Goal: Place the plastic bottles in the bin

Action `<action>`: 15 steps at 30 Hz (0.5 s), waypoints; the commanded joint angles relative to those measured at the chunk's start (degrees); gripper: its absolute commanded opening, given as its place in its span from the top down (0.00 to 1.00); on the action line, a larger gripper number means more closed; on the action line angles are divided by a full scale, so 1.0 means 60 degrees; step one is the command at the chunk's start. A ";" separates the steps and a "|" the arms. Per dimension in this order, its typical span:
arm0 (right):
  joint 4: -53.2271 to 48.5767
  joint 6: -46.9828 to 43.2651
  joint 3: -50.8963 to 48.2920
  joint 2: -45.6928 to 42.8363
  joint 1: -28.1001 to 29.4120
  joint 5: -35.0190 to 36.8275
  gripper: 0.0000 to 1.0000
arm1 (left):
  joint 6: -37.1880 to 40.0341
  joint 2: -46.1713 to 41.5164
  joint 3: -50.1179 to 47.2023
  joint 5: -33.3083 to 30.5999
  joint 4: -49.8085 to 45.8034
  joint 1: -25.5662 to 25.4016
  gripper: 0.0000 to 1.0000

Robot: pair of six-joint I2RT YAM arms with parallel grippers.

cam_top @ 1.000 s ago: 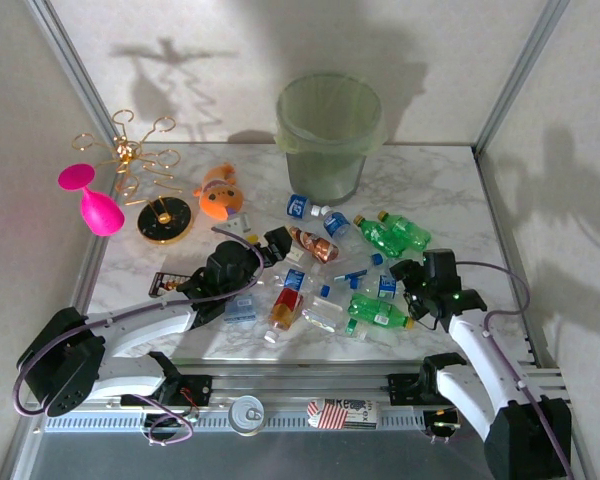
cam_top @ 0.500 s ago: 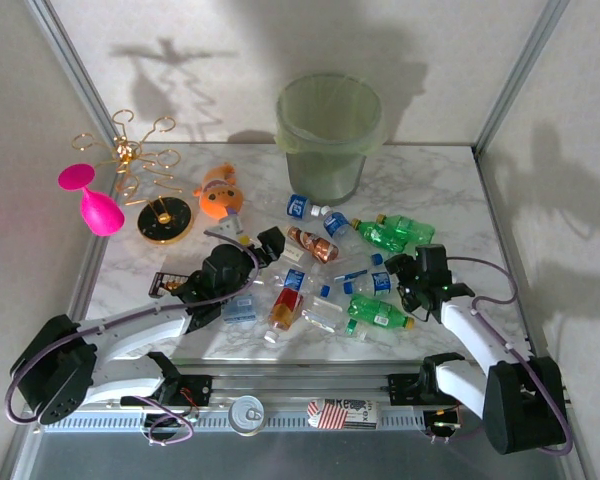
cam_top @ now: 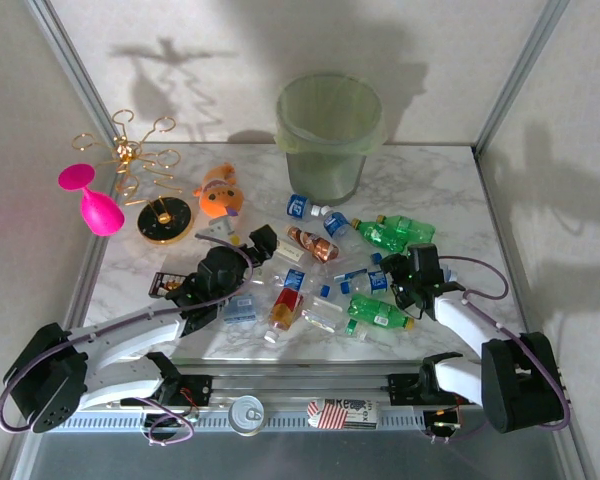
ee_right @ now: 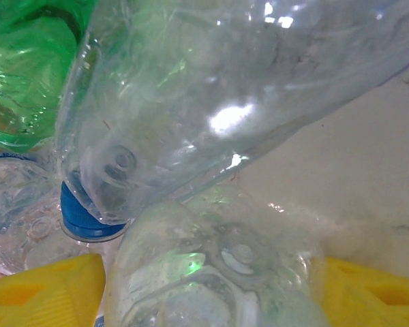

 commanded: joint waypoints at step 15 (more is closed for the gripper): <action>0.0025 -0.0607 0.0763 -0.0788 0.0105 0.0553 0.45 | -0.0078 -0.0856 -0.0367 -0.0343 -0.0177 0.0559 0.00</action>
